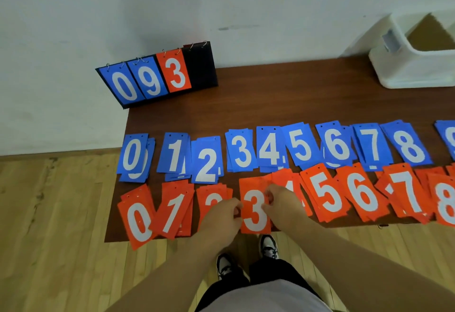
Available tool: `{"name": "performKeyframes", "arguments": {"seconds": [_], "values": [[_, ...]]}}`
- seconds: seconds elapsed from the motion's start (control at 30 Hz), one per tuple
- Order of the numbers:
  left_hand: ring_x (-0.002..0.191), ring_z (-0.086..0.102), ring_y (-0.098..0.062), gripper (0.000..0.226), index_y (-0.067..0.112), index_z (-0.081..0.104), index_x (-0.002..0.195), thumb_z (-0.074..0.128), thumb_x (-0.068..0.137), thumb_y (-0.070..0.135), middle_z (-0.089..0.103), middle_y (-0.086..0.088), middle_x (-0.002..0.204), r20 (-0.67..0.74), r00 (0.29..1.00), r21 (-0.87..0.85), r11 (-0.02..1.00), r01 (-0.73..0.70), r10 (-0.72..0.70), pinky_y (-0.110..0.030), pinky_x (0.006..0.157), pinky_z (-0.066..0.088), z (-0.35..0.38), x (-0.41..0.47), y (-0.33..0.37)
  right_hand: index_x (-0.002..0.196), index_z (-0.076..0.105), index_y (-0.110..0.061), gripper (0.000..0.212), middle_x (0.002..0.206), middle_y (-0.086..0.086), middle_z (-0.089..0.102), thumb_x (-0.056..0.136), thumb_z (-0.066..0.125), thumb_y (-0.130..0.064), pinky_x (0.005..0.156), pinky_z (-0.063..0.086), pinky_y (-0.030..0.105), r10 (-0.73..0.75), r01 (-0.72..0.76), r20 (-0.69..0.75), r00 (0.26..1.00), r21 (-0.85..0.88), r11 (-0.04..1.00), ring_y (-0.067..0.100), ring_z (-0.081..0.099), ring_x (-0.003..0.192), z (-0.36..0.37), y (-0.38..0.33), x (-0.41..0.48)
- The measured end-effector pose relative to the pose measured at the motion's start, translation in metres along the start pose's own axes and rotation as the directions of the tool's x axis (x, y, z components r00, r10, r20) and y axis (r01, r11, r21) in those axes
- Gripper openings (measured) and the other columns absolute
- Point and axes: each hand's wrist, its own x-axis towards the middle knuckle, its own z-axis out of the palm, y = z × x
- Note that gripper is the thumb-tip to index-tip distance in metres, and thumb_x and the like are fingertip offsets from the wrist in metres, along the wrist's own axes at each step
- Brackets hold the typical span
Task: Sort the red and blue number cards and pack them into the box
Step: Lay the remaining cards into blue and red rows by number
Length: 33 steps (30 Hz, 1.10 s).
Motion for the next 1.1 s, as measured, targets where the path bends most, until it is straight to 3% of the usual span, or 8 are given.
{"name": "performKeyframes", "arguments": {"seconds": [0.2, 0.3, 0.4, 0.57, 0.67, 0.8, 0.93, 1.1], "values": [[0.1, 0.058, -0.002, 0.027, 0.036, 0.06, 0.122, 0.066, 0.097, 0.029, 0.062, 0.016, 0.116, -0.175, 0.981, -0.104, 0.993, 0.061, -0.079, -0.023, 0.085, 0.053, -0.015, -0.016, -0.002, 0.092, 0.051, -0.031, 0.023, 0.097, -0.009, 0.059, 0.09, 0.07, -0.044, 0.076, 0.056, 0.028, -0.046, 0.043, -0.035, 0.998, -0.079, 0.996, 0.009, 0.058, 0.083, -0.012, -0.004, 0.001], [0.103, 0.058, -0.003, 0.027, 0.035, 0.061, 0.122, 0.068, 0.096, 0.03, 0.061, 0.016, 0.116, -0.273, 0.944, -0.196, 0.972, 0.131, -0.183, -0.023, 0.086, 0.053, -0.027, -0.03, -0.008, 0.105, 0.056, -0.031, 0.025, 0.112, -0.009, 0.057, 0.09, 0.07, -0.045, 0.087, 0.054, 0.028, -0.146, 0.147, 0.009, 0.989, -0.047, 0.988, 0.011, 0.057, 0.1, -0.022, -0.018, 0.003], [0.104, 0.059, -0.007, 0.031, 0.029, 0.061, 0.125, 0.07, 0.095, 0.03, 0.061, 0.013, 0.114, -0.389, 0.879, -0.278, 0.945, 0.172, -0.274, -0.023, 0.086, 0.051, -0.038, -0.045, -0.018, 0.121, 0.059, -0.029, 0.035, 0.121, -0.009, 0.054, 0.091, 0.07, -0.043, 0.094, 0.051, 0.027, -0.289, 0.292, 0.062, 0.955, -0.04, 0.956, 0.011, 0.055, 0.111, -0.029, -0.041, 0.008], [0.102, 0.059, -0.01, 0.038, 0.028, 0.058, 0.13, 0.071, 0.094, 0.03, 0.06, 0.009, 0.117, -0.528, 0.718, -0.429, 0.872, 0.234, -0.453, -0.021, 0.075, 0.046, -0.053, -0.072, -0.049, 0.113, 0.059, -0.03, 0.026, 0.111, -0.01, 0.055, 0.092, 0.068, -0.042, 0.081, 0.051, 0.021, -0.442, 0.452, 0.158, 0.883, -0.029, 0.892, 0.006, 0.056, 0.094, -0.022, -0.091, 0.013], [0.104, 0.061, -0.017, 0.048, 0.026, 0.055, 0.135, 0.074, 0.091, 0.026, 0.058, 0.002, 0.121, -0.55, 0.621, -0.554, 0.8, 0.229, -0.559, -0.027, 0.078, 0.046, -0.058, -0.087, -0.074, 0.124, 0.058, -0.028, 0.035, 0.12, -0.007, 0.057, 0.092, 0.066, -0.041, 0.089, 0.052, 0.026, -0.501, 0.52, 0.25, 0.829, -0.012, 0.854, 0.009, 0.057, 0.104, -0.007, -0.122, 0.012], [0.097, 0.06, -0.015, 0.053, 0.023, 0.053, 0.135, 0.078, 0.088, 0.025, 0.058, 0.002, 0.117, -0.557, 0.535, -0.61, 0.75, 0.257, -0.635, -0.021, 0.07, 0.044, -0.068, -0.102, -0.111, 0.132, 0.055, -0.027, 0.041, 0.131, -0.004, 0.058, 0.094, 0.066, -0.037, 0.089, 0.052, 0.027, -0.513, 0.545, 0.363, 0.778, 0.015, 0.838, 0.011, 0.06, 0.104, 0.025, -0.167, 0.008], [0.113, 0.056, -0.019, 0.065, 0.024, 0.047, 0.144, 0.078, 0.088, 0.031, 0.051, -0.003, 0.134, -0.521, 0.524, -0.605, 0.725, 0.331, -0.674, -0.037, 0.092, 0.052, -0.083, -0.105, -0.154, 0.133, 0.056, -0.026, 0.044, 0.135, -0.005, 0.06, 0.093, 0.068, -0.035, 0.089, 0.05, 0.026, -0.45, 0.462, 0.398, 0.799, 0.071, 0.884, 0.012, 0.059, 0.113, 0.064, -0.212, 0.008], [0.131, 0.047, -0.022, 0.069, 0.029, 0.043, 0.147, 0.076, 0.087, 0.032, 0.045, -0.002, 0.14, -0.447, 0.629, -0.579, 0.742, 0.338, -0.636, -0.045, 0.107, 0.048, -0.107, -0.097, -0.211, 0.14, 0.051, -0.023, 0.051, 0.128, 0.0, 0.06, 0.093, 0.067, -0.031, 0.076, 0.048, 0.023, -0.301, 0.322, 0.41, 0.861, 0.018, 0.946, 0.011, 0.055, 0.095, 0.118, -0.265, 0.014]]}}
